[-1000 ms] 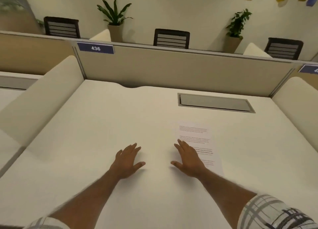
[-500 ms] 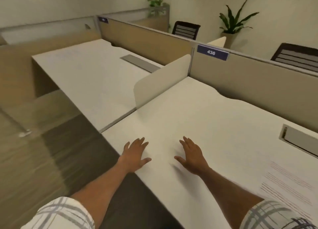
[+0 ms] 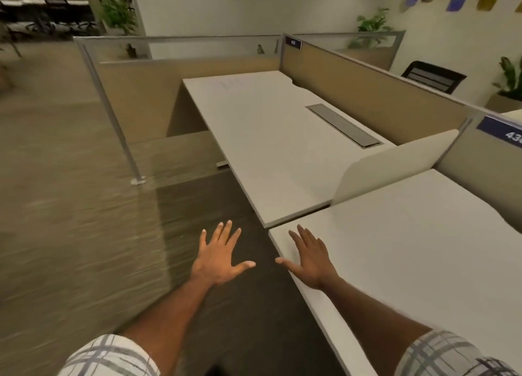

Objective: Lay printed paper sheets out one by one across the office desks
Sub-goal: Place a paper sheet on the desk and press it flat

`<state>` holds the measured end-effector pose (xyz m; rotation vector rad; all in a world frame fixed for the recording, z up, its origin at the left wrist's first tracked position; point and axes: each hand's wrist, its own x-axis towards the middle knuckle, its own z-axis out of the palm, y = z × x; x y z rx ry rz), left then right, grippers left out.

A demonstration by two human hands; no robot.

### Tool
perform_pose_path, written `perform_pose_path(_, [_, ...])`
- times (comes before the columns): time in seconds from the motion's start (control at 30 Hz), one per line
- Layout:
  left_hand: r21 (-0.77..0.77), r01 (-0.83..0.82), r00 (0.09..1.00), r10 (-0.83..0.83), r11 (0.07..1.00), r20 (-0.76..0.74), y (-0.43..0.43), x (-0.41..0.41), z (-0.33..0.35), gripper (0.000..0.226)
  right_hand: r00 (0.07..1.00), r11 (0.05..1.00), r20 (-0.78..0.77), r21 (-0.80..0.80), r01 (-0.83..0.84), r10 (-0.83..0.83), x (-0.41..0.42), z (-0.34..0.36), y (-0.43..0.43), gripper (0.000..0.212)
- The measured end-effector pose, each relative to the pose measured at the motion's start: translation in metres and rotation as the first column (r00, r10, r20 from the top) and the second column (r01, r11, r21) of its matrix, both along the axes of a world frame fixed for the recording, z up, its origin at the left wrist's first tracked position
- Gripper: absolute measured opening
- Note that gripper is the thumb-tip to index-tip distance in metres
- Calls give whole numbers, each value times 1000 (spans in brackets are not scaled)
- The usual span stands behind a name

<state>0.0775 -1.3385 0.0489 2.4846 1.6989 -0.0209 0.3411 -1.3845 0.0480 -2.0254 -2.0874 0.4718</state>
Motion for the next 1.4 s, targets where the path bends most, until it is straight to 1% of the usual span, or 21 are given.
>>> perform_pose_path(0.13, [-17,-32,1000,32,999,0,46,-56,-5,116,1000,1000,19,-13,-24,24,-57,0,53,100])
perform_pose_path(0.2, [0,-44,999,44,999,3,70,-84,-5,117,999,1000,23,-3,-24,24,-86,0,80,101])
perform_pose_path(0.33, [-14,-82,997,82,997,-7,114,-129,-5,111,1000,1000,13,11,-27,27,-126,-3,126,95])
perform_pose_path(0.47, [-12,-149,989,150,989,12,148,-160,-15,111,998,999,50,18,-50,49,-156,-8,170,93])
perform_pose_path(0.63, [-28,-163,986,164,986,10,208,-187,-23,108,991,998,121,31,-54,50,-188,-18,249,91])
perform_pose_path(0.73, [-17,-153,988,153,988,10,262,-199,-22,108,990,998,134,29,-47,43,-201,-25,309,89])
perform_pose_path(0.87, [-6,-154,988,154,988,-34,345,-217,-12,108,995,999,89,34,-38,35,-214,-29,400,87])
perform_pose_path(1.1, [33,-112,992,114,993,-45,484,-240,20,101,997,999,75,50,-21,17,-209,-11,552,85])
perform_pose_path(1.3, [6,-84,995,84,996,-45,584,-241,23,100,998,998,62,53,25,-28,-216,-7,644,82])
perform_pose_path(1.4, [3,-33,998,33,999,-56,639,-239,18,100,995,997,73,47,63,-66,-217,-16,683,82])
